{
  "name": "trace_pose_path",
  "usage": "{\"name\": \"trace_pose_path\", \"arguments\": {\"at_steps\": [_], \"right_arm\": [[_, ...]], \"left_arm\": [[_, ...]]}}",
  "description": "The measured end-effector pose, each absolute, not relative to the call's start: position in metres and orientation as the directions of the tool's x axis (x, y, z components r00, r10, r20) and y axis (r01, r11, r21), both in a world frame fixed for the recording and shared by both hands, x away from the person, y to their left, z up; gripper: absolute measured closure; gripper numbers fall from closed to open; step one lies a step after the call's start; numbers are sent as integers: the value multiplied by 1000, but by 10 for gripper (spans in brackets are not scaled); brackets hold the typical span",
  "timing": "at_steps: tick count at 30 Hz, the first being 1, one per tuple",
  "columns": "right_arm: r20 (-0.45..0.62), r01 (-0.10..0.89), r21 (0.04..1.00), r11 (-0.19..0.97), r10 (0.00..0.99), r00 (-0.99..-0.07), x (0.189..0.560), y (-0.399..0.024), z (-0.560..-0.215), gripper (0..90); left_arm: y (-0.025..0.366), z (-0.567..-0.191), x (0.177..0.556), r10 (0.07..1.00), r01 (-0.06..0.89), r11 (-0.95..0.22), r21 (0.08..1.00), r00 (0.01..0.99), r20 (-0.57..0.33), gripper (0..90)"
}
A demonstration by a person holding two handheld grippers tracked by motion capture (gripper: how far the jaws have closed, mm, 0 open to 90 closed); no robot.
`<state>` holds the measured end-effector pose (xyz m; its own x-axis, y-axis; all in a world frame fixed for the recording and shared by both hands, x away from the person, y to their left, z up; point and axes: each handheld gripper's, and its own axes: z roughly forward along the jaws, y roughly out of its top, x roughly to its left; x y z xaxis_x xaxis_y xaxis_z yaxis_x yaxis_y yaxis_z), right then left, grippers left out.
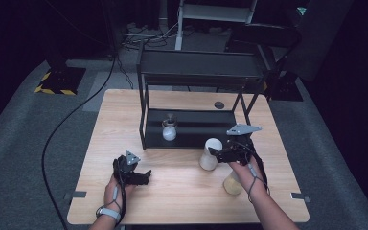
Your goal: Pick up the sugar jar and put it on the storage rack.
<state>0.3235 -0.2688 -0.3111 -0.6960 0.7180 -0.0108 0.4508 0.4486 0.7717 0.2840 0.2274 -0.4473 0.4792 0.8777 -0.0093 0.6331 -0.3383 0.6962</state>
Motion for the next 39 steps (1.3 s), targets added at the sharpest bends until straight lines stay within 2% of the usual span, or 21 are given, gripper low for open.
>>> {"name": "trace_pose_path", "arguments": {"at_steps": [14, 27, 30, 36, 39], "right_arm": [[-9, 537, 647, 541, 710, -705, 352, -240, -302, 153], [-6, 575, 554, 602, 693, -721, 376, -223, -300, 209], [3, 584, 540, 606, 692, -722, 381, -221, -300, 229], [4, 596, 510, 621, 691, -723, 386, -216, -299, 323], [4, 596, 509, 621, 691, -723, 387, -216, -299, 330]], "left_arm": [[228, -447, 284, 877, 633, -339, 696, 480, -10, 35], [228, -447, 284, 877, 633, -338, 696, 480, -10, 35], [228, -447, 284, 877, 633, -338, 696, 480, -10, 35], [228, -447, 284, 877, 633, -338, 696, 480, -10, 35], [228, -447, 284, 877, 633, -339, 696, 480, -10, 35]]}}
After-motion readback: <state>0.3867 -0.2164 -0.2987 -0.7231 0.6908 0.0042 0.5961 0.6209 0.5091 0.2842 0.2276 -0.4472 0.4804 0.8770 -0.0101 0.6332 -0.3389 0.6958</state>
